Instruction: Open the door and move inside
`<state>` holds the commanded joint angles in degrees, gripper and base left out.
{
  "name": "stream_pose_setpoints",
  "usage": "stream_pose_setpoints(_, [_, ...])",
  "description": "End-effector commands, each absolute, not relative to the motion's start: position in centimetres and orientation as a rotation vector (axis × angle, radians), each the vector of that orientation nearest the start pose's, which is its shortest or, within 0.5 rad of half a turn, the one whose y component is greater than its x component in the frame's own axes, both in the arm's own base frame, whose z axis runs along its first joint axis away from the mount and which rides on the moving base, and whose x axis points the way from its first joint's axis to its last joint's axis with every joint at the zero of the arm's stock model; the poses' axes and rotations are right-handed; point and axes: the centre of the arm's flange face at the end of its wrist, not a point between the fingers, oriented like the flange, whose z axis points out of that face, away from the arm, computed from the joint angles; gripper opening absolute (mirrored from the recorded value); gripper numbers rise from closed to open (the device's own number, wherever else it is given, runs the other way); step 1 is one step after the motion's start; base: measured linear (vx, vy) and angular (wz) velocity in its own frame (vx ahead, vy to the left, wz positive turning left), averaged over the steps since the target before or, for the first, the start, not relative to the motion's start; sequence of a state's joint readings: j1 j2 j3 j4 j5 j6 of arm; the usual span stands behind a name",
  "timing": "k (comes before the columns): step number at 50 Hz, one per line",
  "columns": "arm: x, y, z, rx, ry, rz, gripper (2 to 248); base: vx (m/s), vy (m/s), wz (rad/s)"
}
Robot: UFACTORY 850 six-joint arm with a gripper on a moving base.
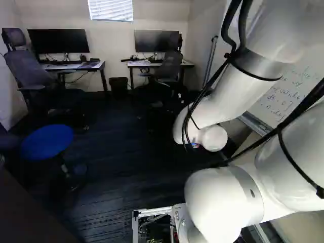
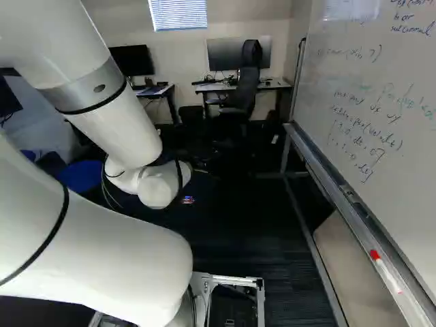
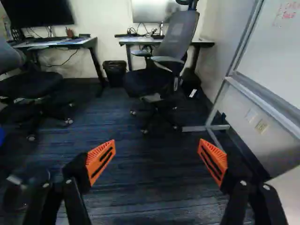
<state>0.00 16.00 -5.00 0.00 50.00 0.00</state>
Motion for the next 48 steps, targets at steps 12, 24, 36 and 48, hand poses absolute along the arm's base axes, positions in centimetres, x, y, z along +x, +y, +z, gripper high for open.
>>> stream_pose_setpoints(12, [27.03, 0.0, 36.56, -2.558, 0.0, -1.824, 247, 0.19, 0.006, 0.002])
stream_pose_setpoints(24, [27.11, 0.0, 36.58, -2.558, 0.0, -1.824, 247, 0.153, 0.006, 0.001])
stream_pose_setpoints(36, [27.14, 0.0, 36.58, -2.558, 0.0, -1.824, 247, -0.009, -0.003, 0.0])
stream_pose_setpoints(48, [27.14, 0.0, 36.58, -2.558, 0.0, -1.824, 247, 0.0, 0.0, 0.0])
